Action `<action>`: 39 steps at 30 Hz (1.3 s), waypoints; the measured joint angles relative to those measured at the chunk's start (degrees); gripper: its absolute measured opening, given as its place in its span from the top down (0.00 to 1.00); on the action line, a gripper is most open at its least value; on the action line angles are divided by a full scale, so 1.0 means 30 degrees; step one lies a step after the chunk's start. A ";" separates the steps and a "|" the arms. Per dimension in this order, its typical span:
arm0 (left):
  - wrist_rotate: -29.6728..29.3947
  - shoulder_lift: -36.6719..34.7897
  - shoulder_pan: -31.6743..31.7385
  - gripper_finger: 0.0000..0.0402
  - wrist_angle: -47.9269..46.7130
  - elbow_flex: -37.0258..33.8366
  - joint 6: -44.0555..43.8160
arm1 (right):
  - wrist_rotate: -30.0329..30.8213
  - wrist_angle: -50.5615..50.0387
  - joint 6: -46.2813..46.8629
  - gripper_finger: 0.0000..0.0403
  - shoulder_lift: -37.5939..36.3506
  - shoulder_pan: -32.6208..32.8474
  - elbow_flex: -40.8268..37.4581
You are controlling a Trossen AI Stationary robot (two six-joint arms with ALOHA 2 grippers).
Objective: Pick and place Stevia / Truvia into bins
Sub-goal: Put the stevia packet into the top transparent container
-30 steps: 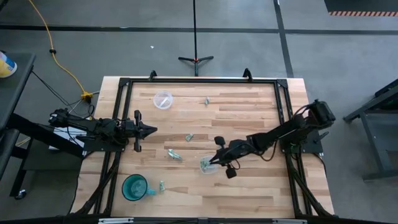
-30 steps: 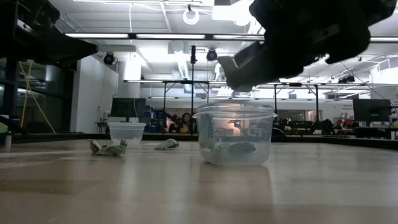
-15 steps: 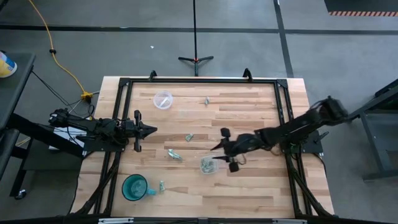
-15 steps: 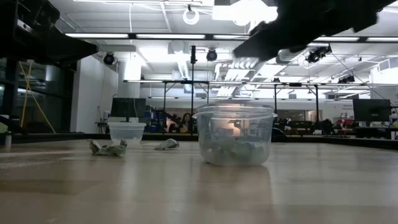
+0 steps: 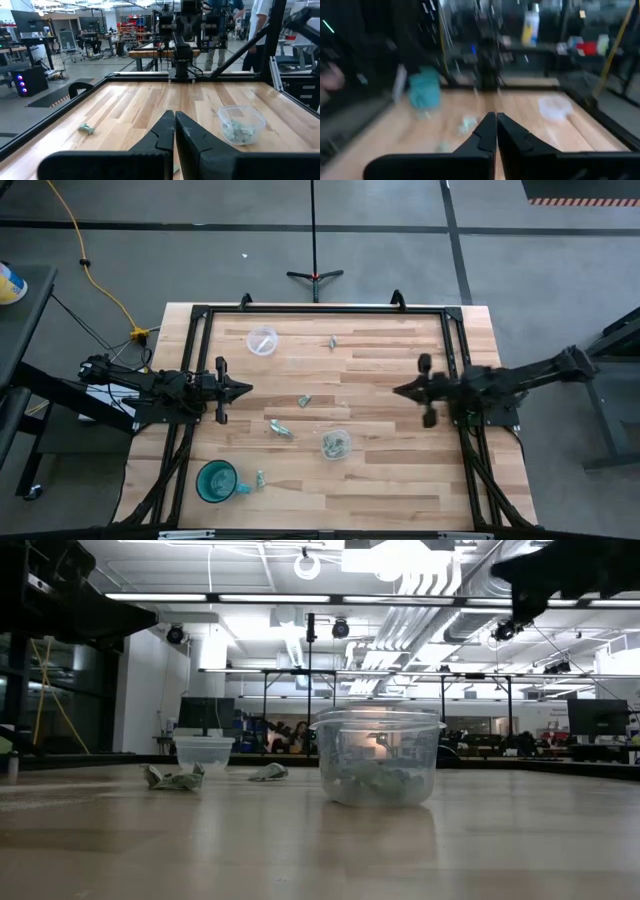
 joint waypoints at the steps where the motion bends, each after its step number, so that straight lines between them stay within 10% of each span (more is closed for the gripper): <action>1: -0.0007 0.0007 0.0000 0.88 -0.0006 0.0000 -0.0021 | -0.0182 -0.0131 0.0221 0.99 -0.0962 0.0023 -0.0357; 14: -0.1028 0.0029 0.0007 0.84 0.1528 0.0000 0.1358 | 0.1719 0.1031 0.0392 0.98 -0.4062 0.0043 -0.4337; 21: -0.0816 0.0949 0.0008 0.40 0.3786 0.0048 -0.0378 | 0.2419 0.1153 -0.1457 0.97 -0.4069 0.0043 -0.4300; 27: 0.0484 0.6024 0.0007 0.18 0.4868 0.1686 -0.1447 | 0.2597 0.1023 -0.2100 0.98 -0.4062 0.0043 -0.4300; 39: 0.2739 1.8750 0.0000 0.34 -0.4921 0.9855 -0.2161 | 0.2818 0.0744 -0.2010 0.98 -0.4062 0.0043 -0.4300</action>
